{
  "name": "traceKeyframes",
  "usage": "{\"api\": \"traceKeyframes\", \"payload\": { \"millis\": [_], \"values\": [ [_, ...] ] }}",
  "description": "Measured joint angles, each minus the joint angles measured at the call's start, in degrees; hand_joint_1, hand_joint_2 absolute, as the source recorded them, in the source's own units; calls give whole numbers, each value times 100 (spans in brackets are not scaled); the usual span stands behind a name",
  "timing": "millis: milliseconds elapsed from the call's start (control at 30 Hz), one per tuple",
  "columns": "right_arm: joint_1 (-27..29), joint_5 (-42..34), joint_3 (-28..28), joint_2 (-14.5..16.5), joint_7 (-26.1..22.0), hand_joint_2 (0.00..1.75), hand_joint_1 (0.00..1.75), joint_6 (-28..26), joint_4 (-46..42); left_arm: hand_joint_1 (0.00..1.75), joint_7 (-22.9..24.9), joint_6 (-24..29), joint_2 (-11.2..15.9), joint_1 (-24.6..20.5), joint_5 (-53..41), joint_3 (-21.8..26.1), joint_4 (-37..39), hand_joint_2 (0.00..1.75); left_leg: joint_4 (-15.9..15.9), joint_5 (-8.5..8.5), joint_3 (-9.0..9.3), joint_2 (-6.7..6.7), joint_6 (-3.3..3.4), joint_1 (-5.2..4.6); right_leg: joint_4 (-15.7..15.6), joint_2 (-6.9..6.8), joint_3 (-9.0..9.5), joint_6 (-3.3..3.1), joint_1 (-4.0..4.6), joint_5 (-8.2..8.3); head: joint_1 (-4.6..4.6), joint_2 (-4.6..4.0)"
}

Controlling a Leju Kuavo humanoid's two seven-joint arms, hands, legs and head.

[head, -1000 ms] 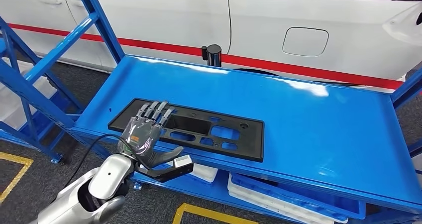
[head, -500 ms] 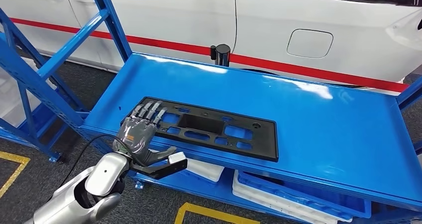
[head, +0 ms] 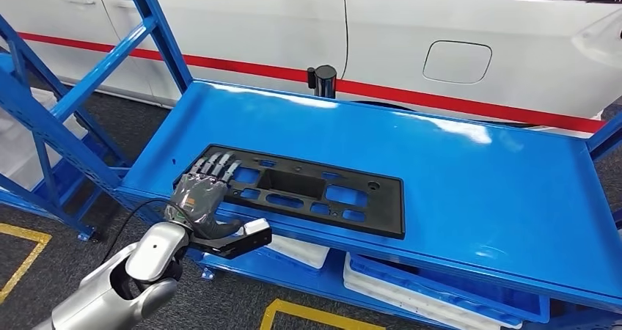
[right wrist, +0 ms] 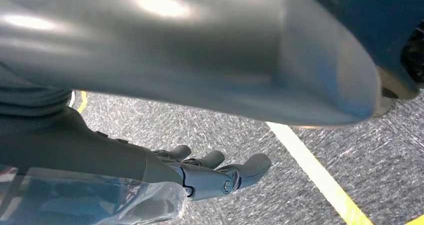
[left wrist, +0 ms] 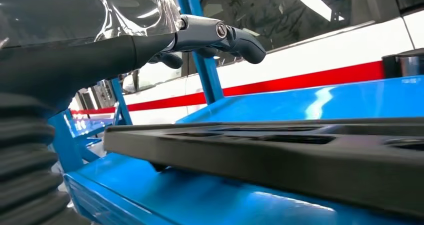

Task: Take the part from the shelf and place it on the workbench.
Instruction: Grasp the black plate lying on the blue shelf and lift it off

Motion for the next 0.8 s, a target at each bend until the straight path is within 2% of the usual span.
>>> {"api": "traceKeyframes", "payload": {
  "millis": [33, 100, 133, 167, 200, 267, 333, 367, 433, 500, 533, 600, 633, 667, 700, 733, 800],
  "values": [
    [-5, 1, 0, 3, 0, 0, 0, 1, 0, 0, 7, 0, 10, -13, 24, 3, 15, 175, 281, -157, -126, 1, -43, 18, -7, -1, 3, -15, -17, 7, -7, 0],
    [-7, 2, 0, 4, 2, 0, 0, 2, 0, 0, 20, 2, 29, -31, 77, 4, 53, 175, 1080, -515, -493, 3, -126, 61, -5, -1, -1, -25, -23, 6, -21, -1],
    [-4, 3, 0, 5, 3, 0, 0, 2, 0, 0, 23, 7, 38, -28, 109, 4, 72, 175, 1399, -611, -652, 4, -154, 82, -4, -1, -2, -27, -23, 4, -21, -1],
    [-1, 4, 0, 4, 3, 0, 0, 2, 0, 0, 23, 14, 47, -22, 142, 5, 91, 175, 1502, -596, -711, 4, -171, 101, -3, -1, 0, -25, -25, 1, -22, -1],
    [1, 5, 0, 4, 3, 0, 0, 2, 0, 0, 23, 25, 55, -18, 180, 8, 108, 175, 1384, -484, -664, 5, -183, 119, -3, 2, 5, -22, -27, -2, -22, -1],
    [-1, 9, 0, 5, 2, 0, 0, 2, 0, 0, 24, 51, 71, -26, 243, 28, 133, 175, 582, -101, -293, 4, -190, 142, -3, 9, 29, 1, -35, -17, -22, 0],
    [-6, 13, 0, 5, 1, 0, 0, 1, 0, 0, 24, 80, 83, -49, 288, 49, 150, 175, -72, 118, 18, -3, -149, 115, 0, 15, 28, 43, -24, -28, -21, 0],
    [-7, 15, 0, 5, 1, 0, 0, 1, 0, 0, 24, 94, 89, -55, 305, 55, 160, 175, -183, 130, 66, -7, -117, 95, -2, 16, 21, 66, -17, -27, -20, 0],
    [-7, 21, 0, 5, 1, 0, 0, 0, 0, 0, 17, 120, 106, -55, 347, 66, 183, 175, -192, 145, 63, -11, -40, 73, -17, 18, 17, 119, -15, -19, -17, 0],
    [-6, 38, 0, 4, -2, 0, 0, -1, 0, 0, -12, 147, 120, -59, 401, 95, 207, 175, -223, 166, 84, -6, 36, 84, 109, 10, -23, 165, -25, -123, -13, 0],
    [-7, 49, 0, 3, -4, 0, 0, -2, 0, 0, -41, 164, 126, -65, 432, 114, 219, 175, -239, 175, 96, -2, 73, 93, 344, 6, -121, 179, -26, -266, -7, 0],
    [-3, 67, 1, 3, -7, 0, 0, -2, 0, 0, -117, 206, 139, -70, 490, 140, 252, 175, -242, 172, 100, 3, 118, 82, 1119, 0, -477, 184, -21, -636, 5, 0],
    [0, 72, 2, 3, -7, 0, 0, -1, 0, 0, -158, 228, 147, -67, 520, 142, 275, 175, -242, 170, 102, 3, 128, 71, 1483, 0, -654, 185, -20, -759, 8, -1],
    [3, 75, 4, 3, -7, 0, 0, 1, 0, 0, -196, 249, 153, -62, 547, 142, 301, 175, -241, 168, 105, 2, 133, 61, 1682, 0, -760, 182, -19, -784, 9, -1],
    [5, 81, 5, 2, -7, 0, 0, 3, 0, 0, -231, 272, 159, -59, 573, 142, 330, 175, -241, 166, 112, 0, 137, 53, 1652, 0, -757, 173, -19, -696, 10, -1],
    [5, 90, 6, 2, -7, 0, 0, 4, 0, 0, -262, 293, 164, -59, 593, 143, 356, 175, -240, 163, 124, -4, 137, 48, 1390, 0, -639, 160, -19, -514, 10, -1],
    [-2, 111, 7, -1, -7, 0, 0, 8, 0, 0, -318, 333, 169, -71, 621, 144, 404, 175, -229, 149, 141, -11, 122, 27, 566, 1, -250, 119, -10, -128, 10, -2]
  ]
}}
